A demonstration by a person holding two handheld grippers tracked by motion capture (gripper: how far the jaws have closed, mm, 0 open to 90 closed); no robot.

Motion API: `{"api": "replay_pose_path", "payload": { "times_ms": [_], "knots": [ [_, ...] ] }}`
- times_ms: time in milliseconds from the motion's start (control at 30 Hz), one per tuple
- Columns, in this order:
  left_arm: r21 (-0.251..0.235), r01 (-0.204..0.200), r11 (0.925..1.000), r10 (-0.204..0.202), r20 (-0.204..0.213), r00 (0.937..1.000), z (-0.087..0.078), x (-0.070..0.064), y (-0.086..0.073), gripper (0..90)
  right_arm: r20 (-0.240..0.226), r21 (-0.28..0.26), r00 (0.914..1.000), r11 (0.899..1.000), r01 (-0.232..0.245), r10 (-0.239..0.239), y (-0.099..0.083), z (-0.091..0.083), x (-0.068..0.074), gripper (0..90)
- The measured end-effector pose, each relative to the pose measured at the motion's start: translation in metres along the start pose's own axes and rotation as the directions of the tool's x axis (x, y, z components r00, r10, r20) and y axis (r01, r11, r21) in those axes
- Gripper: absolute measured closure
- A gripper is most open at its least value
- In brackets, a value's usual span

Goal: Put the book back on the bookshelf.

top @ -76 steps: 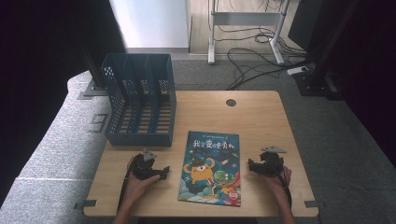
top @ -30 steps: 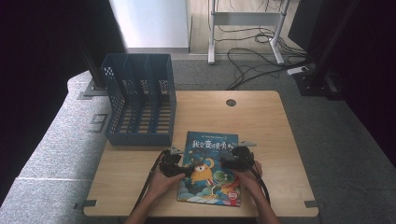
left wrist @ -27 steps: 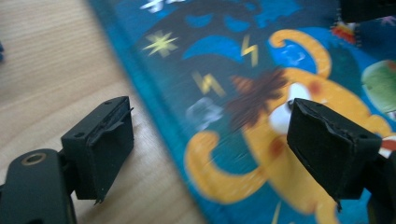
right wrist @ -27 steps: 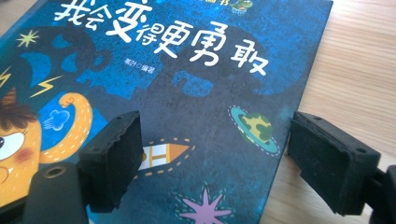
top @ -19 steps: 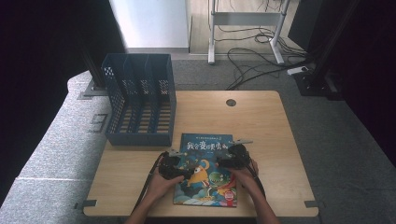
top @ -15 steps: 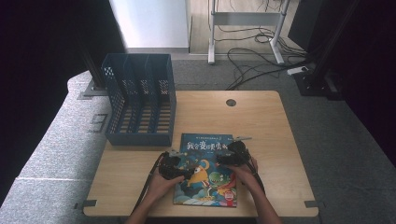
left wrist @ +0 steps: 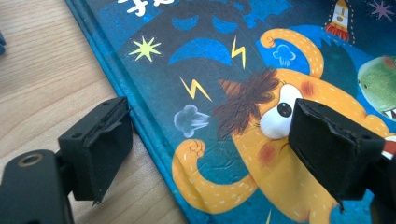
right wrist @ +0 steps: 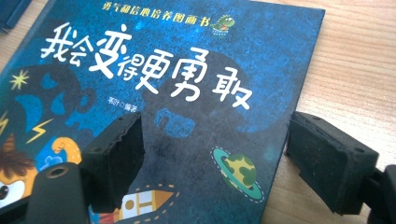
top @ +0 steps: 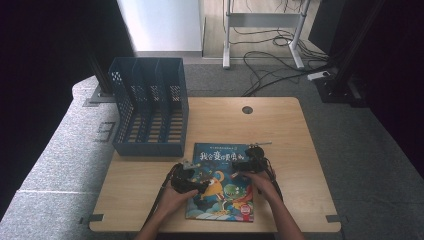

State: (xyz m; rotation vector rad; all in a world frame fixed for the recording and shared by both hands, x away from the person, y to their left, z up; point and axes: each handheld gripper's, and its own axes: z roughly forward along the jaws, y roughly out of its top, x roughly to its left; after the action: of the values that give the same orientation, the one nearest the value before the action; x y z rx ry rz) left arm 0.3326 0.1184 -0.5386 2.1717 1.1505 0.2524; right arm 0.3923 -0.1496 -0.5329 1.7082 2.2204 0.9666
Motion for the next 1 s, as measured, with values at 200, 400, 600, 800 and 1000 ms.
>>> {"api": "replay_pose_path", "payload": {
  "times_ms": [200, 400, 600, 800, 1000],
  "knots": [
    [-0.012, 0.009, 0.9999, -0.009, 0.015, 0.9998, 0.001, 0.003, 0.0, 11.9, -0.061, 0.0, 0.9962, 0.998, -0.064, 0.063, 0.002, -0.005, -0.007, 20.5],
    [-0.019, -0.007, 0.9998, 0.007, -0.005, 1.0, 0.002, 0.0, -0.001, 11.9, -0.1, -0.005, 0.991, 0.996, -0.09, 0.089, 0.003, -0.011, -0.009, 20.8],
    [-0.026, 0.004, 0.9996, -0.003, 0.016, 0.9999, 0.0, 0.004, -0.002, 13.2, -0.198, -0.04, 0.9768, 0.995, -0.09, 0.081, 0.01, -0.016, 0.008, 29.2],
    [-0.029, 0.003, 0.9996, -0.002, 0.019, 0.9998, 0.0, 0.004, -0.002, 13.8, -0.073, -0.003, 0.9944, 0.997, -0.076, 0.076, 0.014, -0.009, 0.0, 27.2],
    [-0.028, 0.004, 0.9996, -0.004, 0.019, 0.9998, 0.0, 0.004, -0.002, 13.8, -0.034, 0.011, 0.9953, 0.996, -0.091, 0.091, 0.012, -0.007, -0.01, 26.6]
  ]
}}
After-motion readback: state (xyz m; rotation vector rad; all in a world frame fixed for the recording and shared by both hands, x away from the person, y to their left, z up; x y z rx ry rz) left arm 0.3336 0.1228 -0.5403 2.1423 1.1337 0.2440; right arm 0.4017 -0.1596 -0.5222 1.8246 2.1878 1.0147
